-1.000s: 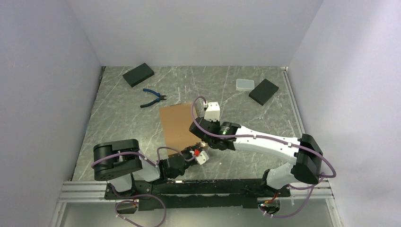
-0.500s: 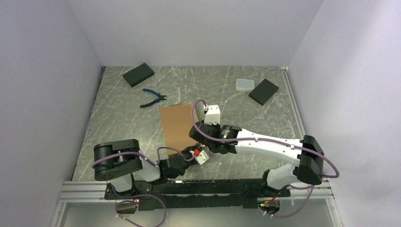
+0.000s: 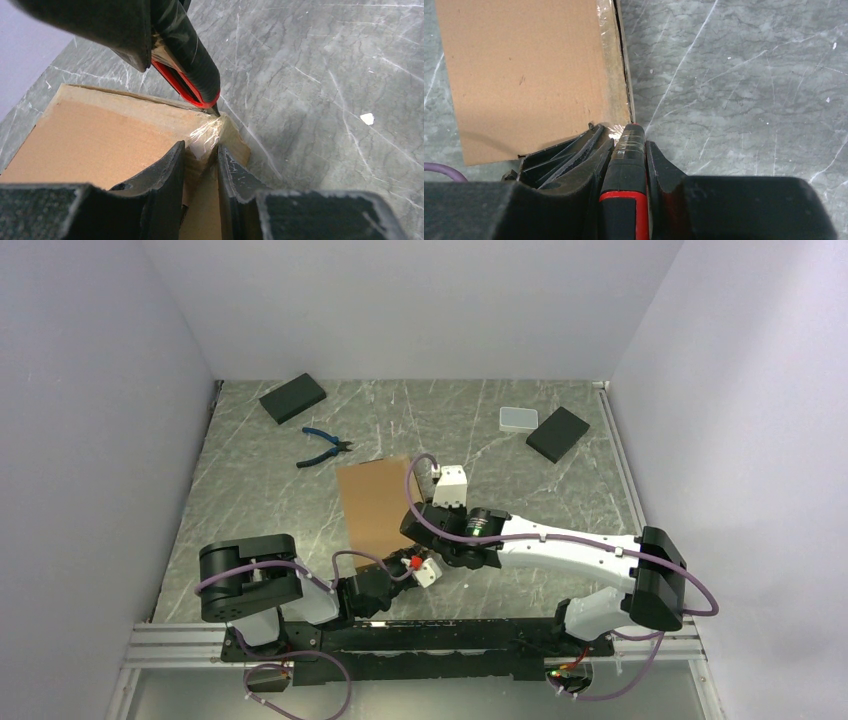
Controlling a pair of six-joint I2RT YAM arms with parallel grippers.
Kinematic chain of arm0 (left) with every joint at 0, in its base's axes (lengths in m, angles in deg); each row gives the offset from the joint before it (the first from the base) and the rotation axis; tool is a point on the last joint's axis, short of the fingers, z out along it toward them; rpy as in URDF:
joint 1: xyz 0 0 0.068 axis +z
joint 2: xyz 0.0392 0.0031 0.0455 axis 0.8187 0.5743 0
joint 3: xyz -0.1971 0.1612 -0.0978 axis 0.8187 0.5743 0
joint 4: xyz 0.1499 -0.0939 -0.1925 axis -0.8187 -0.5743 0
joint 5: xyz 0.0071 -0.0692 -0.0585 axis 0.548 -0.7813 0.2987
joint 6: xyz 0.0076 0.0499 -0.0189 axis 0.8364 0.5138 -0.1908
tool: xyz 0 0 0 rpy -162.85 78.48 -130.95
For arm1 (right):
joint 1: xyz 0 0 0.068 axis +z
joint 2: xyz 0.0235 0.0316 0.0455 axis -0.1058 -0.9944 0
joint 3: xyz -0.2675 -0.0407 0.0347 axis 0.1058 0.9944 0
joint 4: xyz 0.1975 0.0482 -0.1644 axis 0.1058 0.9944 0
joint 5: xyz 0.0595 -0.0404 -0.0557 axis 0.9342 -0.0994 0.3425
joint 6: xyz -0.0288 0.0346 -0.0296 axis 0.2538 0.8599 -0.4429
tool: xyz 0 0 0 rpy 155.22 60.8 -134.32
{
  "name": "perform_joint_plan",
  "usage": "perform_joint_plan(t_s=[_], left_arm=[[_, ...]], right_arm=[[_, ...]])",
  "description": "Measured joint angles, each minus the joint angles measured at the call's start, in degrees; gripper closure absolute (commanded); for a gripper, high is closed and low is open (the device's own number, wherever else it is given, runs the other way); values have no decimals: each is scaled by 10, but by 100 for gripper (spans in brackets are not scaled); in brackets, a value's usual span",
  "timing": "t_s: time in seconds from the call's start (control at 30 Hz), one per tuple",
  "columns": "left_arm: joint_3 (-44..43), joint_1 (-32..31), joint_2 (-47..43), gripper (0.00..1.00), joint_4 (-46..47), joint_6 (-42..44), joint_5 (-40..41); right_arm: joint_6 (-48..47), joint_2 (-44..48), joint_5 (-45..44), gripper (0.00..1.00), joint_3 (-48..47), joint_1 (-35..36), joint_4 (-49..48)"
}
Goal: Unpack the express box
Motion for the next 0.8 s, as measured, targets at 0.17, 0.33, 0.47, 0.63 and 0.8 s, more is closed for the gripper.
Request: perform_joint_plan(t_s=[0.17, 0.33, 0.47, 0.63, 0.8], left_arm=[[0, 0, 0, 73, 0, 0, 1], [-2, 0, 3, 73, 3, -1, 2], [-3, 0, 5, 73, 3, -2, 4], [-4, 0, 7, 73, 5, -2, 6], [-5, -1, 10, 73, 5, -2, 8]], right_arm=[[6, 0, -9, 100, -1, 10, 8], [10, 2, -13, 100, -2, 17, 16], [12, 3, -12, 100, -5, 19, 24], [16, 5, -10, 100, -7, 21, 32], [16, 9, -10, 100, -8, 24, 38]])
